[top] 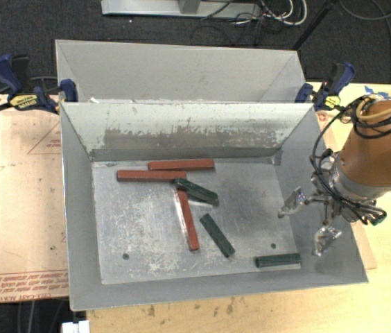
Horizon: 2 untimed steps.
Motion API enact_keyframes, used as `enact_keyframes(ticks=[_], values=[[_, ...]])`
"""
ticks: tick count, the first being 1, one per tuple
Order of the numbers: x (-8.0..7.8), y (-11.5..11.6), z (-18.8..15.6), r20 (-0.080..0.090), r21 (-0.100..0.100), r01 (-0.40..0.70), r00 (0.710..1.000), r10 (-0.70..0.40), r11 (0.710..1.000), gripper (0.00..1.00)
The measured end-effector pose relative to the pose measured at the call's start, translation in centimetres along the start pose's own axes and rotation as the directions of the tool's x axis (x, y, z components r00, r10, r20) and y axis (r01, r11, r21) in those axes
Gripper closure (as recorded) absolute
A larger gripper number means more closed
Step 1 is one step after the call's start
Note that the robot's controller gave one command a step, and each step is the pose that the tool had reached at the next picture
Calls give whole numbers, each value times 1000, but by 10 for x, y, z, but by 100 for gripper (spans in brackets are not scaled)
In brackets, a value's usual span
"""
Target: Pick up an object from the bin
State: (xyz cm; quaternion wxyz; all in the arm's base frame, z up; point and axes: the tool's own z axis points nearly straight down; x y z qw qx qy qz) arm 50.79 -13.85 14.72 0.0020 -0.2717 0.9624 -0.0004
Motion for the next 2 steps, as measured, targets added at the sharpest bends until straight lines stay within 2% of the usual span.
enact_keyframes(ticks=[1, 2], values=[[8, 17, 72, 11, 5, -186, 983, 186, 983, 100], [8, 17, 72, 11, 5, -186, 983, 186, 983, 100]])
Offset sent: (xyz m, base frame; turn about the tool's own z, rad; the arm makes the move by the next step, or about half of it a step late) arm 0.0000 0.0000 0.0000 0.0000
